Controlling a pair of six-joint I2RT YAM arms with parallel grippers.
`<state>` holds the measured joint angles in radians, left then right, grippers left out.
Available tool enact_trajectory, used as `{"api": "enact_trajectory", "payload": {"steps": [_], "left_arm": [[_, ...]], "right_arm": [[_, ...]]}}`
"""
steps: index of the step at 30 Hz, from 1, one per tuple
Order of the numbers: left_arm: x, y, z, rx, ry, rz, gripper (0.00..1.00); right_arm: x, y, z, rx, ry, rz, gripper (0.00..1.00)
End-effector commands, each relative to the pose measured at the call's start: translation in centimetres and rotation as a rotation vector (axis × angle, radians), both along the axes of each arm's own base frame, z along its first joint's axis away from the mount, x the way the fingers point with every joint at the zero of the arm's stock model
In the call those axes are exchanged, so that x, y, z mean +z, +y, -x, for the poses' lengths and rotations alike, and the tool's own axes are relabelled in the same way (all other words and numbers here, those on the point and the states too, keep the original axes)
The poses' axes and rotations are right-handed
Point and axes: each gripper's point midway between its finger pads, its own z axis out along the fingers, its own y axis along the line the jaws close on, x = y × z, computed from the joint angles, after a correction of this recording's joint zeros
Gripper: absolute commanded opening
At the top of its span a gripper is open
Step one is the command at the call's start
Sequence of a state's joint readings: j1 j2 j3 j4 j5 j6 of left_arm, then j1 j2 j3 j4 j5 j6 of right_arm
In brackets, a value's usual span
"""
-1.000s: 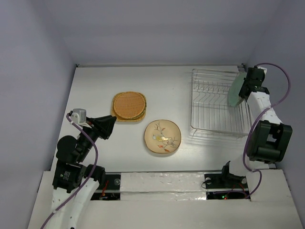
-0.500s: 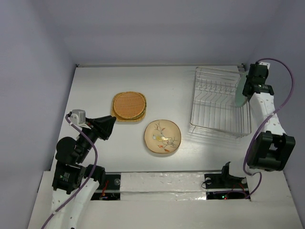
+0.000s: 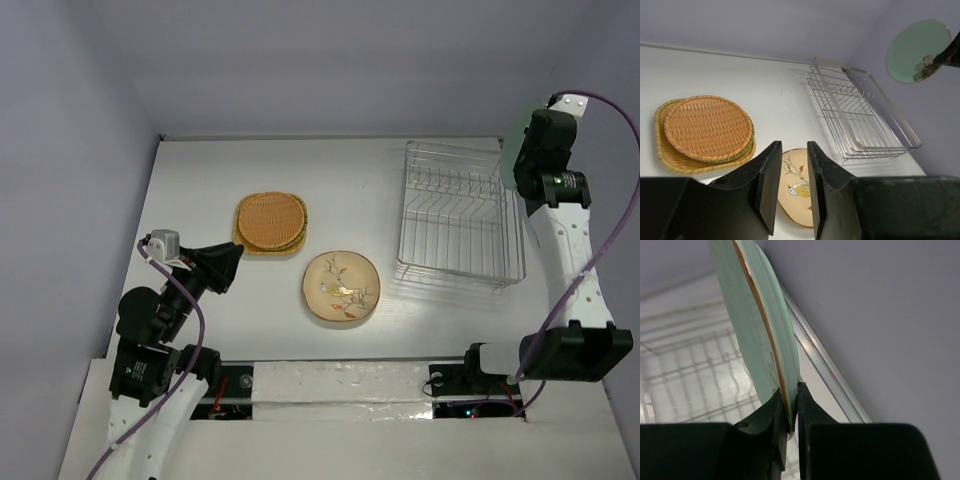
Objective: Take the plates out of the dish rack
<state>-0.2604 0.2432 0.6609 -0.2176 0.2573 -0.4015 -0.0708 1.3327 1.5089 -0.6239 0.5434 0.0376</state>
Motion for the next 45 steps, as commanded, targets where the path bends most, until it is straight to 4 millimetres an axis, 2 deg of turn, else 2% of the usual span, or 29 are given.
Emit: {"api": "enact_trajectory", "payload": {"steps": [1,2,3,5,6,7,9,10,11,13,14,16,17,18,19,20,22,23,27,28,31,32,34,37,39,40,43,45], "left_arm": [[1.3,0.0,0.2,-0.001,-0.053,0.013,0.24],[1.2,0.1,0.1,0.002,-0.052,0.013,0.24],[1.2,0.1,0.1,0.004,-0.048,0.014,0.24],[1.2,0.2,0.0,0.011,-0.046,0.014,0.24],[1.2,0.2,0.0,0.014,-0.045,0.014,0.24],[1.1,0.3,-0.1,0.019,-0.042,0.015,0.24],[1.1,0.4,-0.1,0.025,-0.041,0.016,0.24],[1.1,0.5,-0.3,0.035,-0.037,0.017,0.24],[1.0,0.6,-0.3,0.037,-0.033,0.018,0.24],[0.9,0.8,-0.5,0.054,-0.029,0.017,0.25],[0.9,0.9,-0.5,0.057,-0.027,0.017,0.25],[0.9,1.0,-0.6,0.066,-0.027,0.017,0.24],[0.9,1.3,-0.7,0.08,-0.027,0.016,0.24],[1.0,1.6,-0.8,0.095,-0.03,0.015,0.24],[1.0,1.6,-0.8,0.097,-0.029,0.017,0.25],[0.9,1.6,-0.9,0.097,-0.025,0.016,0.25],[0.7,1.8,-1.1,0.104,-0.017,0.013,0.25],[0.6,1.7,-1.3,0.101,-0.011,0.012,0.25],[0.3,1.7,-1.6,0.105,0.0,0.007,0.26],[0.3,1.7,-1.6,0.103,0.003,0.007,0.26],[0.3,1.8,-1.8,0.109,0.005,0.007,0.26],[0.2,1.8,-1.8,0.108,0.008,0.006,0.26],[0.1,1.7,-1.8,0.103,0.009,0.005,0.27],[0.1,1.8,-1.9,0.111,0.009,0.005,0.27],[0.1,1.8,-2.0,0.108,0.012,0.004,0.27],[0.0,1.7,-2.0,0.105,0.015,0.003,0.27],[0.0,1.7,-2.0,0.105,0.017,0.003,0.27],[0.0,1.9,-2.1,0.115,0.015,0.003,0.28]], "right_arm": [[10.8,4.3,0.7,0.095,-0.398,-0.095,0.0],[11.0,6.5,0.3,0.182,-0.41,-0.141,0.0],[11.4,9.9,0.1,0.284,-0.421,-0.189,0.0],[11.6,14.6,-0.1,0.417,-0.453,-0.324,0.0],[11.6,16.9,0.0,0.488,-0.463,-0.383,0.0],[11.2,20.6,-0.1,0.574,-0.475,-0.482,0.0],[10.8,25.0,0.3,0.679,-0.483,-0.62,0.0],[11.2,28.1,0.4,0.761,-0.503,-0.678,0.0],[9.7,30.4,0.6,0.817,-0.464,-0.728,0.0],[8.7,34.4,-0.1,0.88,-0.447,-0.827,0.0],[7.9,37.3,0.7,0.954,-0.409,-0.876,0.0],[7.4,40.5,0.5,1.001,-0.399,-0.956,0.0],[5.6,43.3,0.3,1.036,-0.349,-0.985,0.0],[4.6,44.6,0.1,1.045,-0.329,-1.011,0.0],[4.6,45.9,-0.1,1.062,-0.343,-1.059,0.0],[2.1,47.6,-0.7,1.066,-0.29,-1.082,0.0],[1.1,50.1,-0.6,1.087,-0.281,-1.164,0.0],[-1.2,51.2,-1.3,1.083,-0.236,-1.183,0.0],[-3.4,54.4,-1.5,1.082,-0.18,-1.262,0.0],[-4.8,55.6,-1.7,1.072,-0.144,-1.269,0.0],[-7.2,56.6,-1.9,1.045,-0.107,-1.299,0.0],[-8.4,56.5,-1.9,1.023,-0.093,-1.302,0.0],[-9.3,56.5,-2.1,0.996,-0.092,-1.327,0.0],[-11.8,56.6,-2.2,0.958,-0.043,-1.324,0.01],[-13.1,57.1,-2.1,0.963,0.002,-1.322,0.07],[-14.2,57.2,-2.0,0.955,0.029,-1.319,0.15],[-15.3,57.4,-1.9,0.95,0.058,-1.317,0.32],[-16.4,57.2,-1.7,0.934,0.085,-1.3,0.39]]}}
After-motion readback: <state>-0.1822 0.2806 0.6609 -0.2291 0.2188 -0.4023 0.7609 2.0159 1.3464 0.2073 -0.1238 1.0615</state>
